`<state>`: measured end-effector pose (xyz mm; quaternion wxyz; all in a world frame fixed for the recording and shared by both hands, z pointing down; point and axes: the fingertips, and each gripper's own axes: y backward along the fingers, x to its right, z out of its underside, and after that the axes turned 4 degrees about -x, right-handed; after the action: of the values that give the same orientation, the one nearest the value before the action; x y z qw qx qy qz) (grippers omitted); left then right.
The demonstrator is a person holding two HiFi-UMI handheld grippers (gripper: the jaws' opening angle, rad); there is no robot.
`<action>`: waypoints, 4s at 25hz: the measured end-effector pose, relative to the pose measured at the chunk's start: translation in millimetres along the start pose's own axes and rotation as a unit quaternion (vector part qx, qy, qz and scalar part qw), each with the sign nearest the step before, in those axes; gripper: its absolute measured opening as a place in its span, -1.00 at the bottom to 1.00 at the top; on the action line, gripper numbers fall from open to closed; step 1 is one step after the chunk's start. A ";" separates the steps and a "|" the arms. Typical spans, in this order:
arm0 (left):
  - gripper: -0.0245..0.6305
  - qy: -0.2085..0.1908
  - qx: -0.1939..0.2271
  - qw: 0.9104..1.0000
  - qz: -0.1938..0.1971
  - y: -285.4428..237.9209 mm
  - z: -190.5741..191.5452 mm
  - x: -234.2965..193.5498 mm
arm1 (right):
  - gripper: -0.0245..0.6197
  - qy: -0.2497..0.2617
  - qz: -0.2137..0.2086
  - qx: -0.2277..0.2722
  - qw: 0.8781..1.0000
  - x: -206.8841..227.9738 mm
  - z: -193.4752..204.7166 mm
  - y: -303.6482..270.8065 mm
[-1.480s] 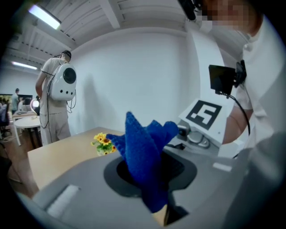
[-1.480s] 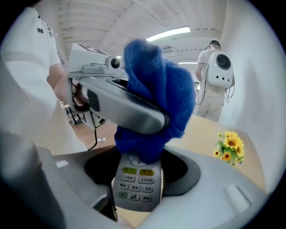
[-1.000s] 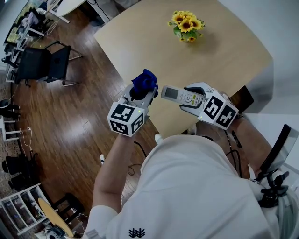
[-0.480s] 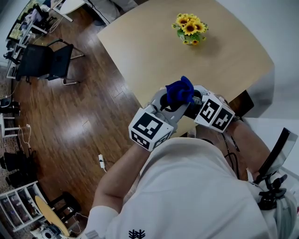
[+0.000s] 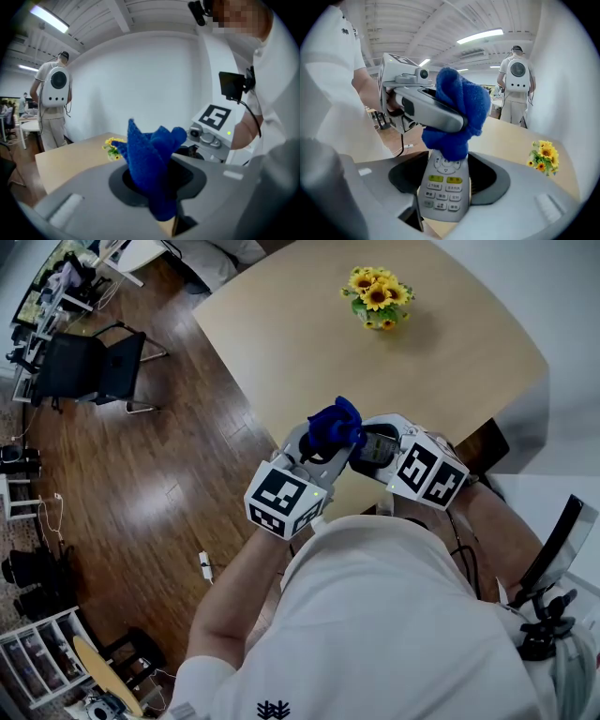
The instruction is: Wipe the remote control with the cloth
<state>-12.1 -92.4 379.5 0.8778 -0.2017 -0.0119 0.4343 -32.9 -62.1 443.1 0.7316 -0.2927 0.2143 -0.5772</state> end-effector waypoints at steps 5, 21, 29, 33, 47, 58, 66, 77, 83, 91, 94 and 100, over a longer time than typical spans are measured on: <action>-0.59 0.008 -0.002 0.999 -0.043 18.0 8.4 -33.0 | -0.11 -0.004 0.001 -0.003 1.000 1.1 6.6 3.0; -0.59 0.072 -0.019 0.985 -0.156 89.9 50.1 -100.8 | -0.11 -0.044 0.045 -0.042 0.997 47.3 68.5 -14.2; -0.59 0.126 -0.009 0.980 -0.156 121.1 55.5 -58.3 | -0.11 -0.048 0.063 -0.074 0.994 81.3 102.7 -60.3; -0.59 0.150 -0.012 0.974 -0.170 108.3 67.8 -48.3 | -0.11 -0.047 0.049 -0.086 0.994 110.6 136.5 -105.6; -0.59 0.198 -0.012 0.962 -0.186 111.8 80.1 -36.5 | -0.10 -0.021 0.046 -0.130 0.990 152.6 175.2 -166.2; -0.59 0.186 -0.011 0.967 -0.174 106.1 80.1 -35.8 | -0.09 -0.049 0.026 -0.127 0.990 155.3 187.2 -171.6; -0.59 0.184 -0.022 0.967 -0.175 104.8 72.5 -26.3 | 0.03 -0.073 0.042 -0.086 0.993 158.8 175.9 -156.5; -0.59 0.197 -0.042 0.960 -0.192 94.4 84.5 2.8 | 0.07 -0.107 0.066 0.024 0.992 133.3 147.9 -71.4; -0.59 0.165 -0.030 0.976 -0.142 89.1 74.3 45.3 | 0.08 -0.147 0.076 0.052 0.985 71.8 160.8 -23.9; -0.59 0.123 0.013 0.988 -0.089 95.3 90.3 107.2 | 0.08 -0.152 0.131 0.088 0.976 6.1 172.8 40.7; -0.59 0.124 0.036 0.988 -0.083 122.4 102.9 136.0 | 0.08 -0.145 0.149 0.092 0.974 -40.2 170.7 60.6; -0.59 0.149 0.061 0.985 -0.055 181.9 152.2 213.7 | 0.08 -0.128 0.179 0.085 0.972 -159.4 167.2 104.4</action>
<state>-46.7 222.4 419.9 0.9028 -0.2091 0.1348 0.3507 112.6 139.7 491.9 0.8667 -0.2576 0.1180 -0.4105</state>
